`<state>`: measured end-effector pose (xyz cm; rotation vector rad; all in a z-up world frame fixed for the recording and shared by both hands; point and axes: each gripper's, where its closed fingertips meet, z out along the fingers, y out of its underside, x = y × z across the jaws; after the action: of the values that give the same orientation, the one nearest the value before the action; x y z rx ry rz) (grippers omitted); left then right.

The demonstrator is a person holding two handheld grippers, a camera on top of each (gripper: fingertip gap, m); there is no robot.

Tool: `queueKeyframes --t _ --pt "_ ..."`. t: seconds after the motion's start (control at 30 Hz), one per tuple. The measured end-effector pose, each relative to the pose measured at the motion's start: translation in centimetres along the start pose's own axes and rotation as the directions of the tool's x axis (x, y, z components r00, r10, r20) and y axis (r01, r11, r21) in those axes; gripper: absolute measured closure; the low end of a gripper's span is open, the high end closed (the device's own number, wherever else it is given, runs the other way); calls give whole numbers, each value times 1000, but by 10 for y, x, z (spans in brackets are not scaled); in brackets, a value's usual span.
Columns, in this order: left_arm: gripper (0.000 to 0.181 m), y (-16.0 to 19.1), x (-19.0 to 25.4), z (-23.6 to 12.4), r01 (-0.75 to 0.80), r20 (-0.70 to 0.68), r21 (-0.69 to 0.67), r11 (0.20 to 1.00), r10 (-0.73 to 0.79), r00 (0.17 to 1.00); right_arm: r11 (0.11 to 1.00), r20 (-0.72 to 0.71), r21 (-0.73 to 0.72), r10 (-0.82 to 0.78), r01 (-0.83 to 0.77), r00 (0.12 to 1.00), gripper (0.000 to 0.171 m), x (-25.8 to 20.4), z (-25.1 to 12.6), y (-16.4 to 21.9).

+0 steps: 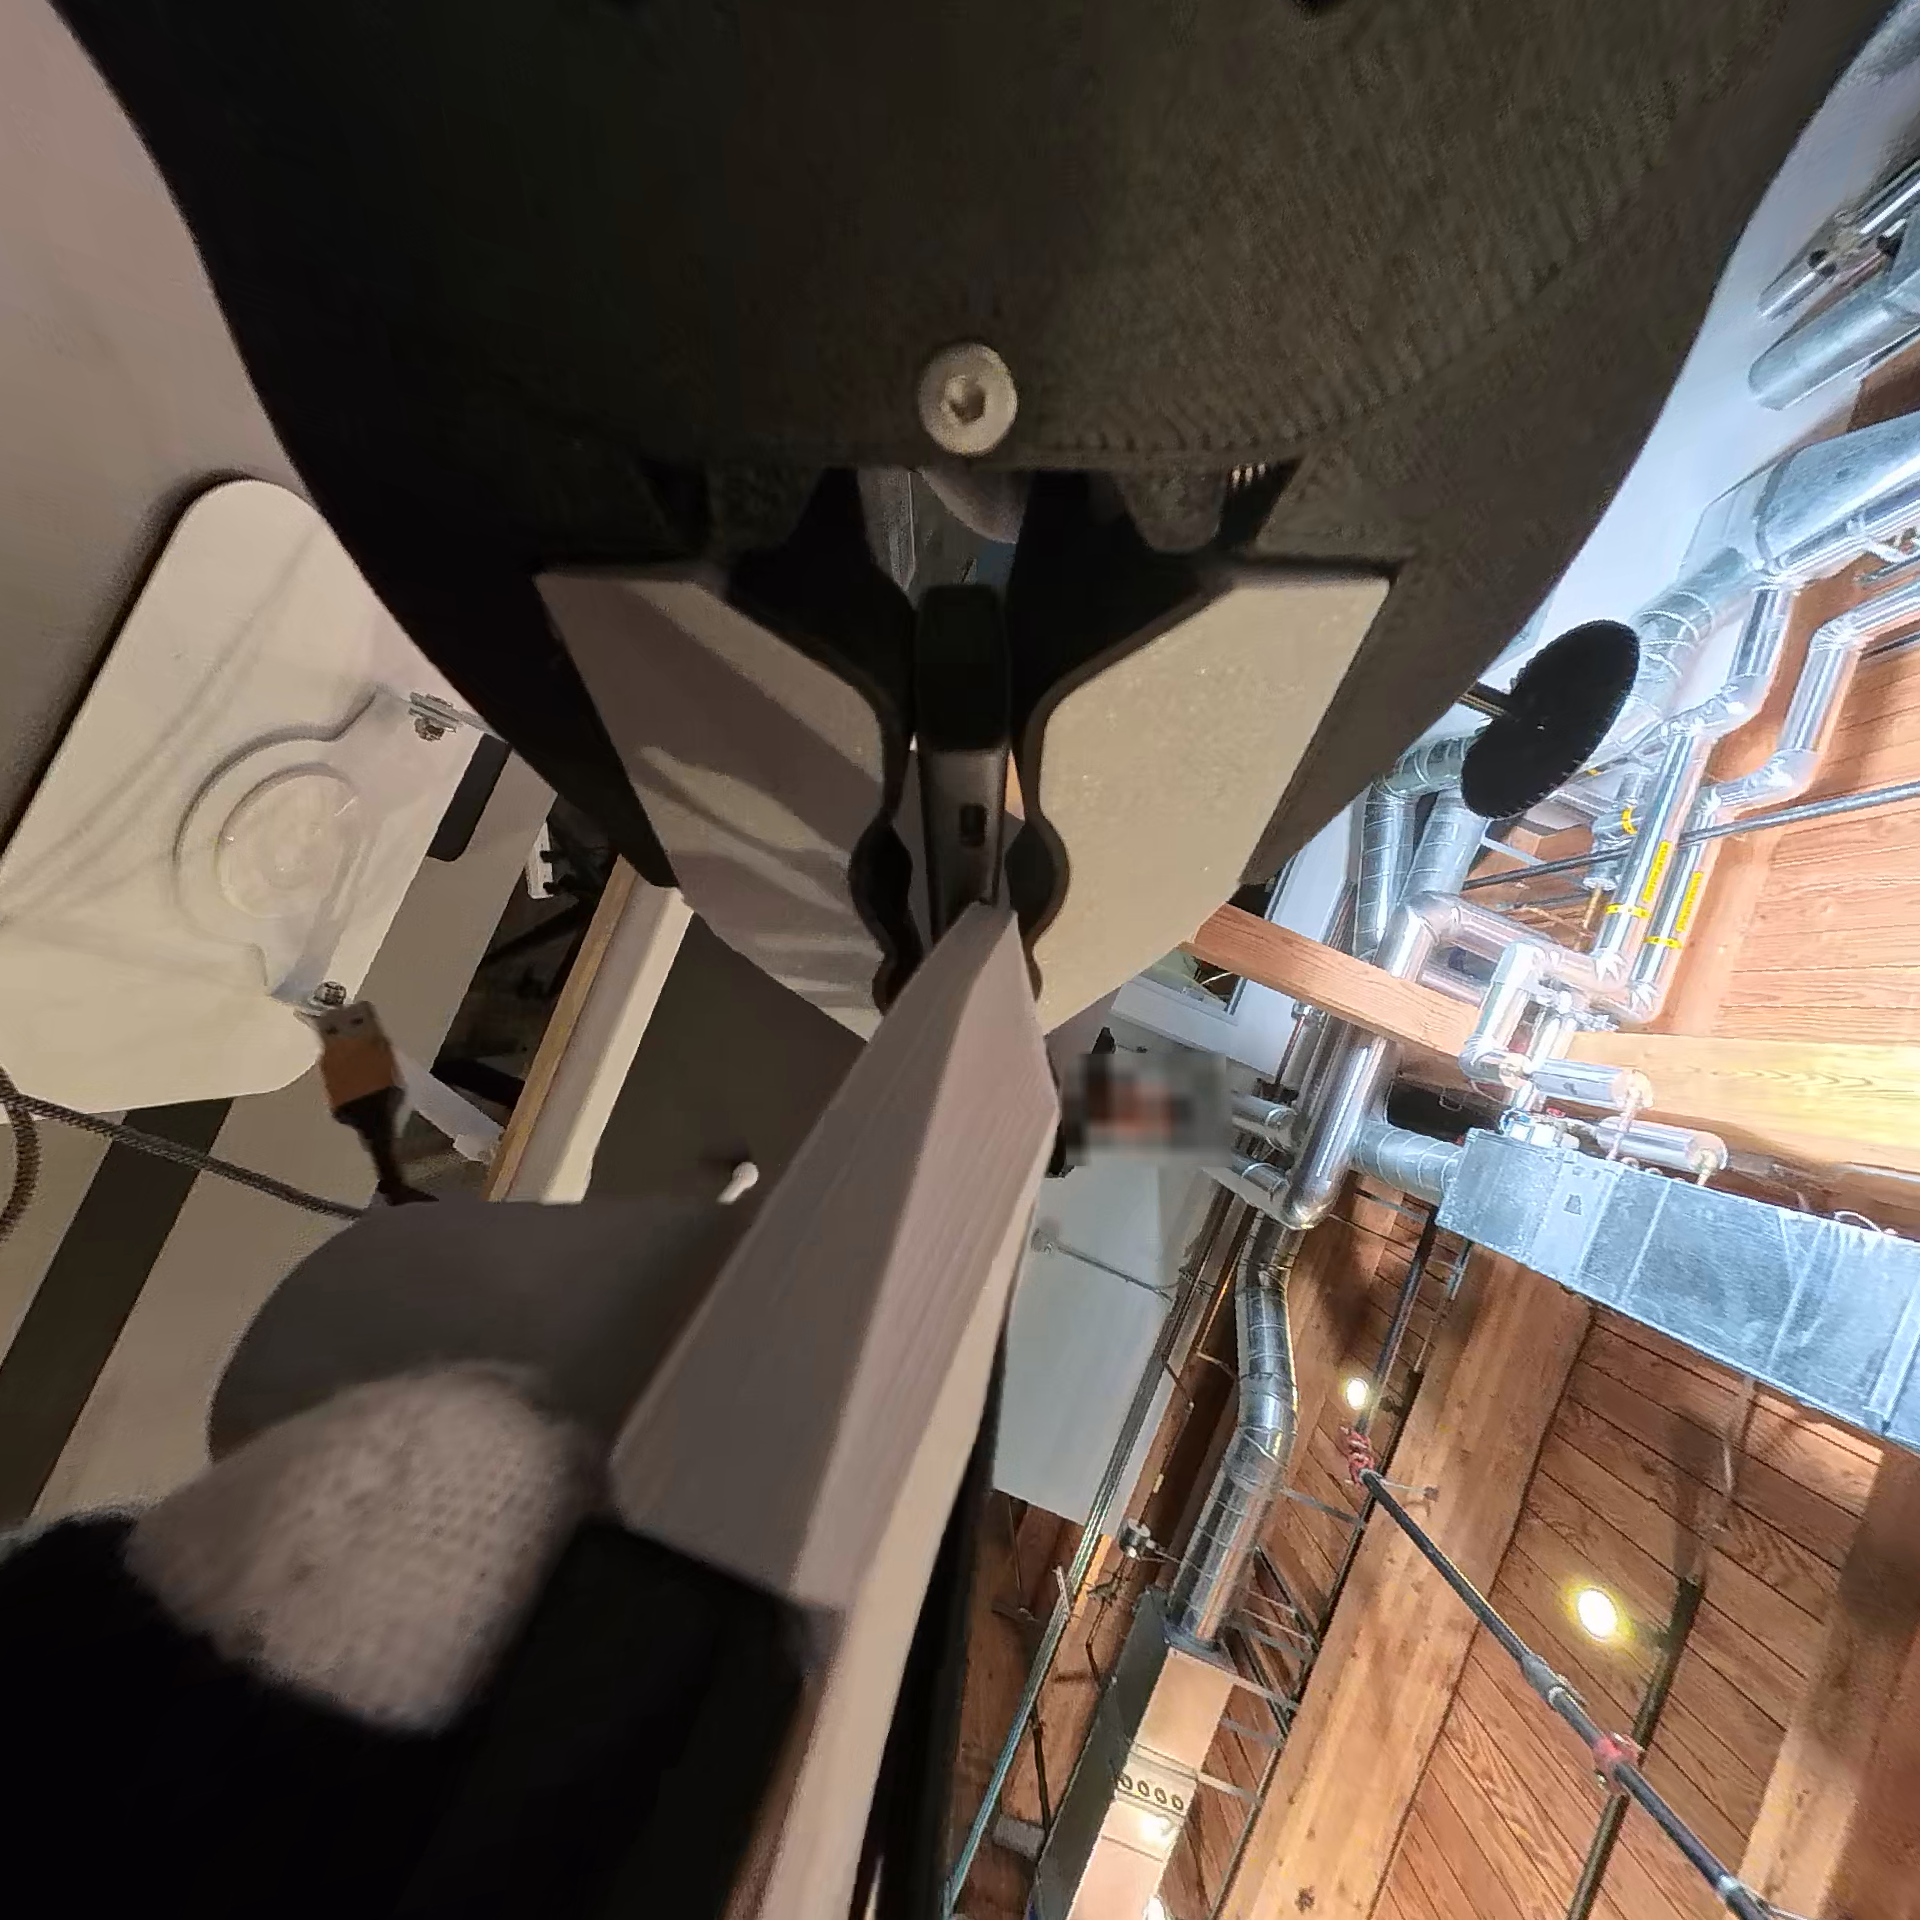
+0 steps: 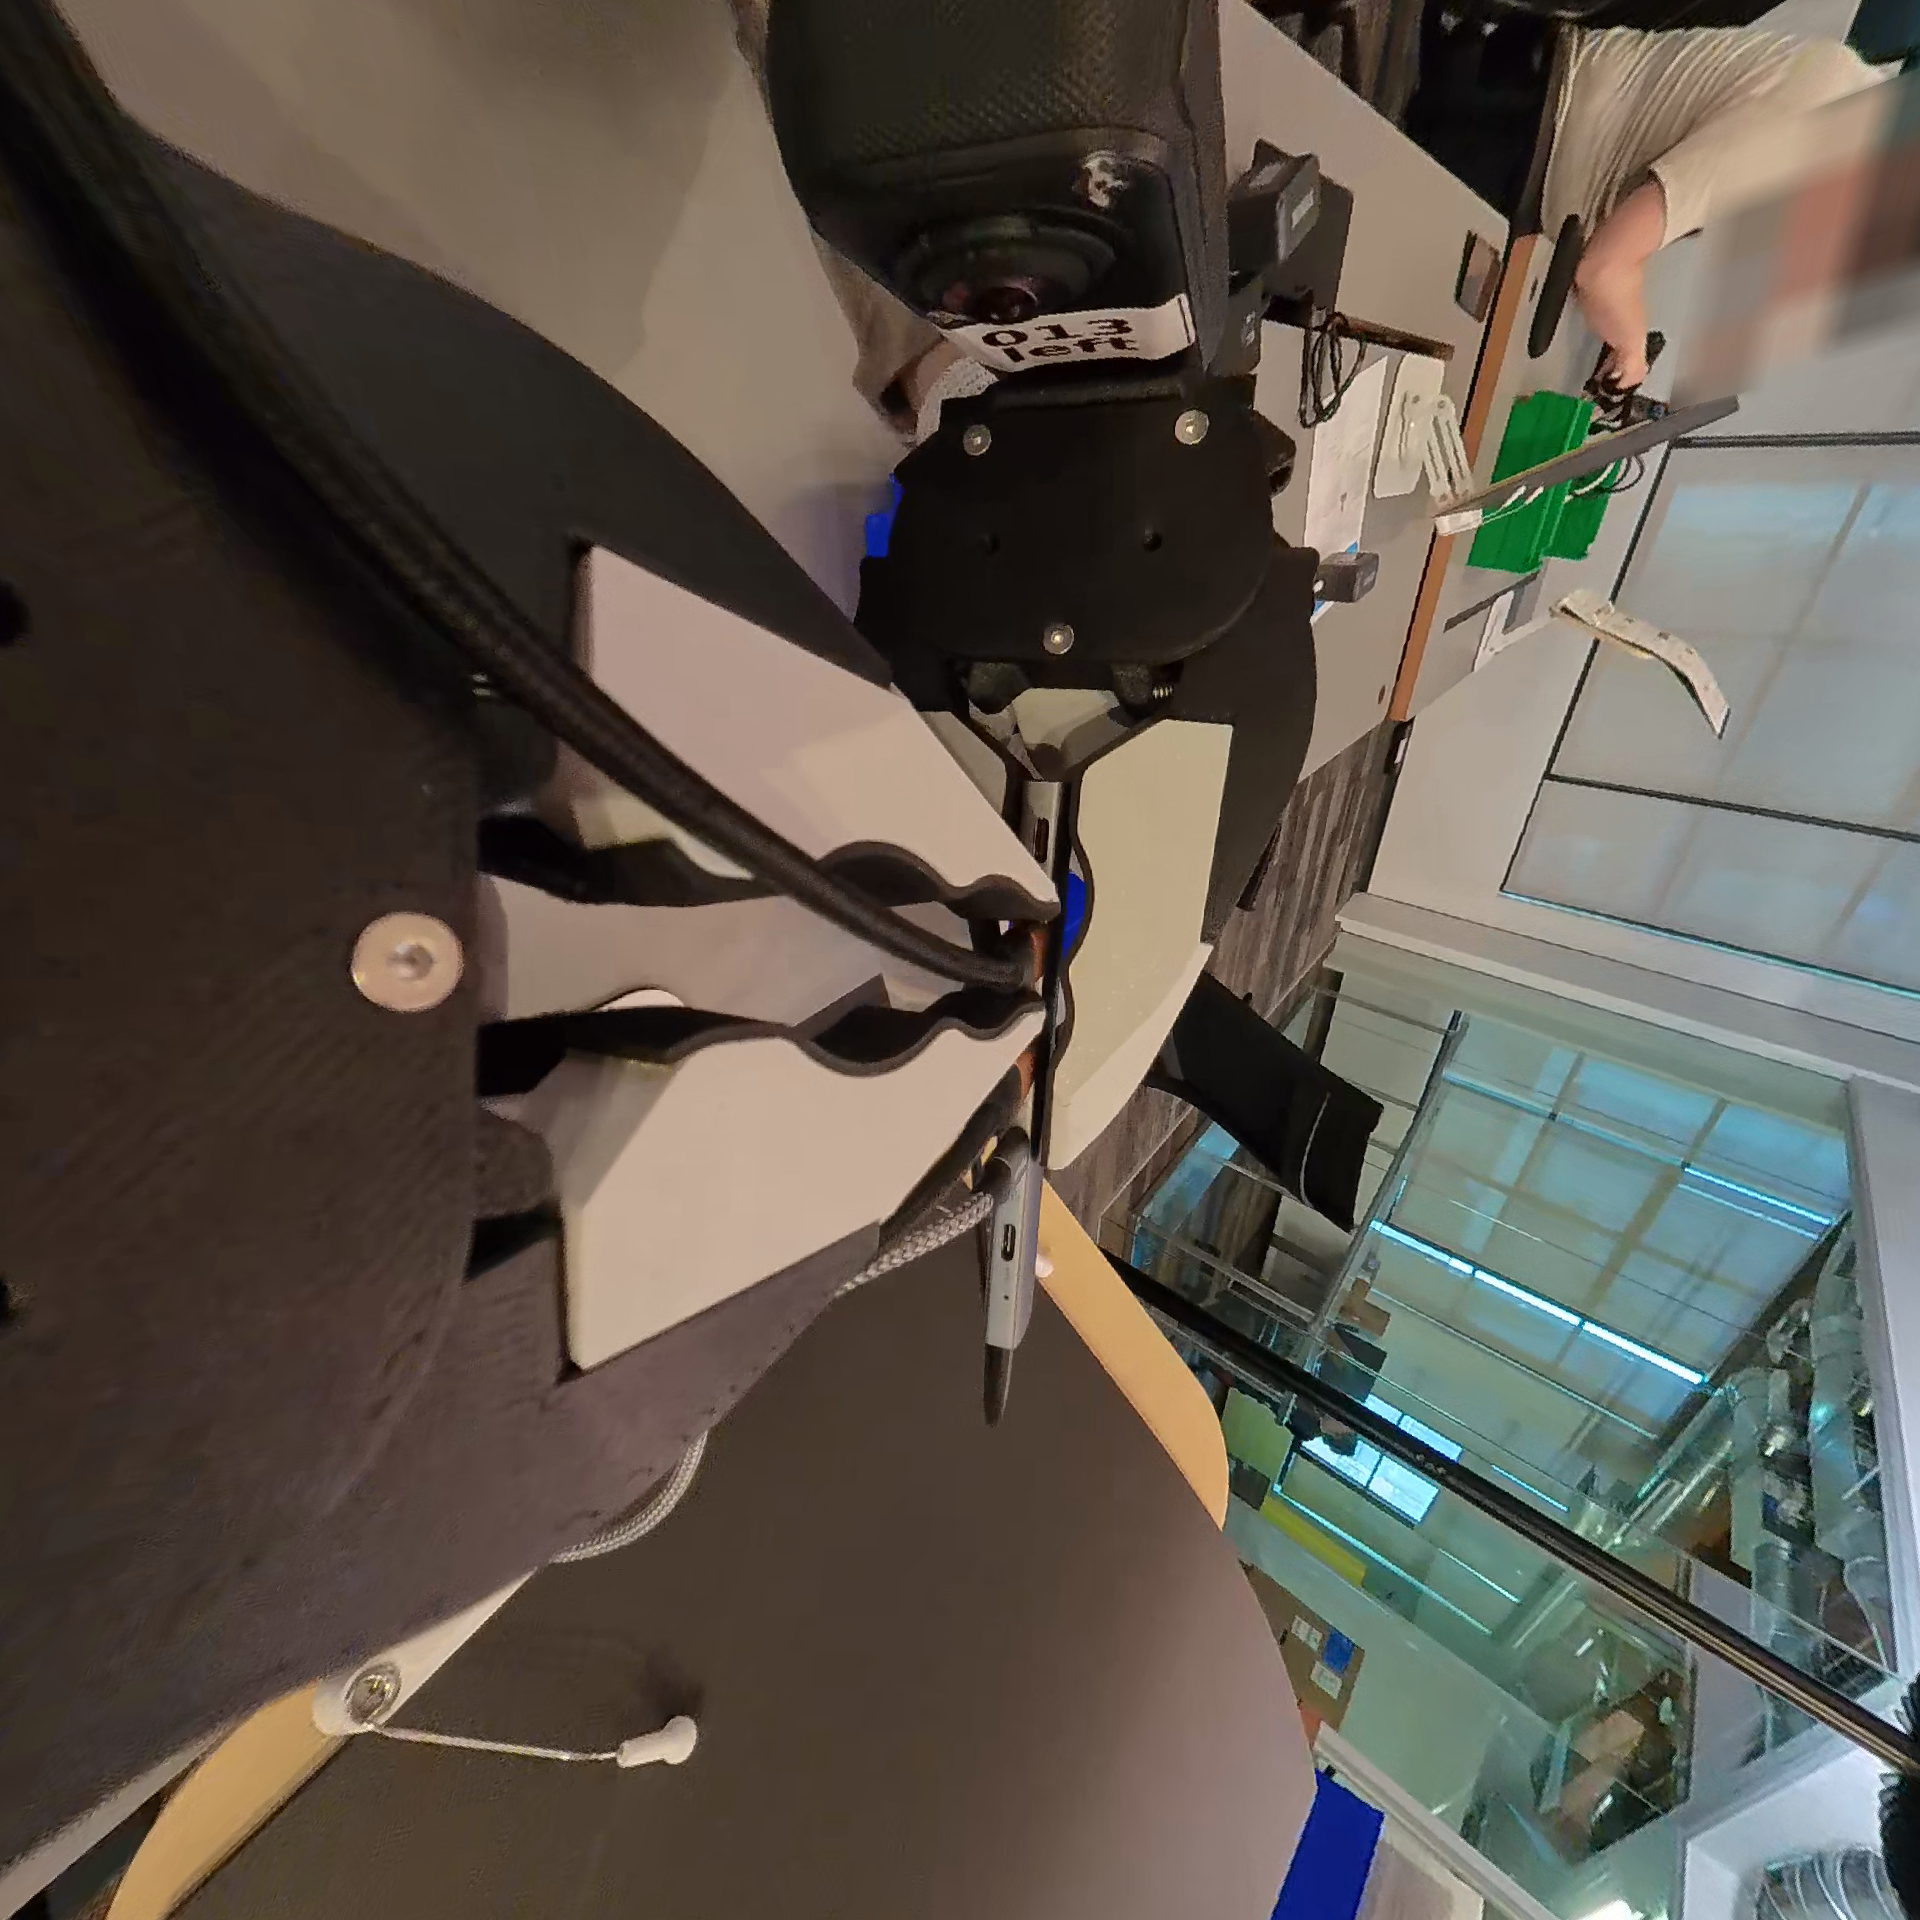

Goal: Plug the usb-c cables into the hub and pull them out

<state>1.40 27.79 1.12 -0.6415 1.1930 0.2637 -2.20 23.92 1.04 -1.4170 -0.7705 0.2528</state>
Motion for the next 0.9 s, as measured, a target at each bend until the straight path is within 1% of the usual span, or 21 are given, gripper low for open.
queueKeyframes --t 0.1,0.27,0.4,0.47,0.53,0.67,0.8,0.9 --pt "166 1 -2 -1 29 -4 22 999 -29 1000 999 -22 -10 -37 36 999 162 -2 1 -1" --pt "166 15 0 2 86 6 37 996 -86 996 992 -131 -70 -114 106 985 162 -1 12 4" --pt "165 26 10 5 141 -23 44 989 -140 990 988 -199 -121 -117 94 973 162 -1 24 17" --pt "157 25 16 6 163 -48 64 984 -160 986 986 -208 -138 -118 90 971 162 -5 29 22" --pt "156 29 20 7 170 -63 56 984 -166 984 983 -238 -155 -134 99 962 162 -5 32 25" --pt "158 37 23 9 182 -66 44 982 -179 982 988 -238 -142 -93 60 967 161 -6 35 29" --pt "153 44 25 9 183 -73 41 982 -180 981 991 -237 -126 -82 53 968 161 -4 34 28" --pt "151 44 18 7 174 -56 49 984 -171 984 995 -252 -83 -76 57 965 162 -2 31 22"
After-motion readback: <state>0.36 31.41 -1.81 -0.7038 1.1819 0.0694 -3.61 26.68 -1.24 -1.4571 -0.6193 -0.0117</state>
